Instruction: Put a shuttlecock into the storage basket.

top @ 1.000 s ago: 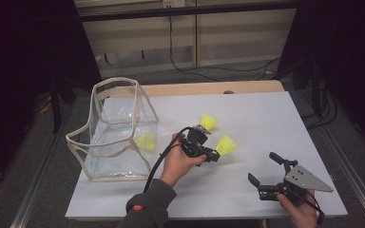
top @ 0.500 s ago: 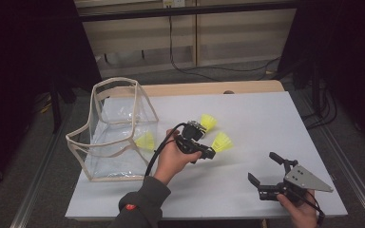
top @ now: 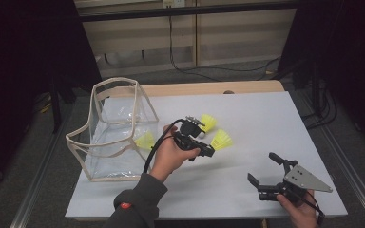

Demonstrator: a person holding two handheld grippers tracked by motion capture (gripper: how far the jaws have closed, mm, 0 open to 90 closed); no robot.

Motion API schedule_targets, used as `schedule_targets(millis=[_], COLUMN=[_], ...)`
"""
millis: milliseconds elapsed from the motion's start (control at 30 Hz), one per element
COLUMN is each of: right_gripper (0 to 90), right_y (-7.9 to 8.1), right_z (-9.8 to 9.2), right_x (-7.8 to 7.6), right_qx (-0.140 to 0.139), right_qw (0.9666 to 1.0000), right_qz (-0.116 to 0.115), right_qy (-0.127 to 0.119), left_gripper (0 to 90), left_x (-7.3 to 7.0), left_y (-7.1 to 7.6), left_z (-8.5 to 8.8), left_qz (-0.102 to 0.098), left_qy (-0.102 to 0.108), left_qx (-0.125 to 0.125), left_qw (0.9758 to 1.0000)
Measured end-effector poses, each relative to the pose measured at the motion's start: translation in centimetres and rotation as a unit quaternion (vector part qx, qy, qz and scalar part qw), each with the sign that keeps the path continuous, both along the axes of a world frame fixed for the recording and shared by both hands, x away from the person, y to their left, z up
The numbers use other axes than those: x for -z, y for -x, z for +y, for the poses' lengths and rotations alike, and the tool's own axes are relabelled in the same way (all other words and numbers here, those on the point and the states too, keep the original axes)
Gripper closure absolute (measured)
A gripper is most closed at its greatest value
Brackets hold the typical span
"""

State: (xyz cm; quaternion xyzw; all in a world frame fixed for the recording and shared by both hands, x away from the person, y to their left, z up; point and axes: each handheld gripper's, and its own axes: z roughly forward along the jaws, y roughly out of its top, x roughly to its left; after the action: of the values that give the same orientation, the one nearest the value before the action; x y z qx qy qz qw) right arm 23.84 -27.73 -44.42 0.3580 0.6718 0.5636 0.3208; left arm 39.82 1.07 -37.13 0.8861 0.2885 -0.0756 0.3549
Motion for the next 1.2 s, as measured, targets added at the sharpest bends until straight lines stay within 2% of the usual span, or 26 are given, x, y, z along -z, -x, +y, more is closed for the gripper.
schedule_targets(millis=[133, 267, 867, 1100, 1200], right_gripper=[1.1, 1.1, 1.1, 1.1, 1.1], right_y=[0.0, 0.0, 0.0, 0.0, 0.0], right_z=[-0.1, -0.1, -0.3, -0.2, -0.2], right_x=[0.0, 0.0, -0.1, -0.1, -0.1], right_qx=[0.002, 0.002, 0.002, 0.003, 0.002], right_qw=[1.0, 1.0, 1.0, 1.0, 1.0], right_qz=[0.0, -0.001, -0.002, -0.003, -0.004], right_qy=[-0.002, 0.0, -0.001, 0.0, 0.001], left_gripper=[64.7, 64.6, 64.6, 64.6, 64.6], left_x=[-0.5, -1.0, -3.3, -4.3, -4.6], left_y=[0.0, 0.0, -0.4, -0.4, -0.5], left_z=[0.1, 0.3, 0.7, 1.2, 1.3], left_qz=[0.005, 0.004, 0.014, 0.02, 0.017], left_qy=[0.006, -0.004, -0.005, -0.008, -0.009], left_qx=[-0.006, -0.002, -0.013, -0.024, -0.025], left_qw=[1.0, 1.0, 0.9998, 0.9995, 0.9995])
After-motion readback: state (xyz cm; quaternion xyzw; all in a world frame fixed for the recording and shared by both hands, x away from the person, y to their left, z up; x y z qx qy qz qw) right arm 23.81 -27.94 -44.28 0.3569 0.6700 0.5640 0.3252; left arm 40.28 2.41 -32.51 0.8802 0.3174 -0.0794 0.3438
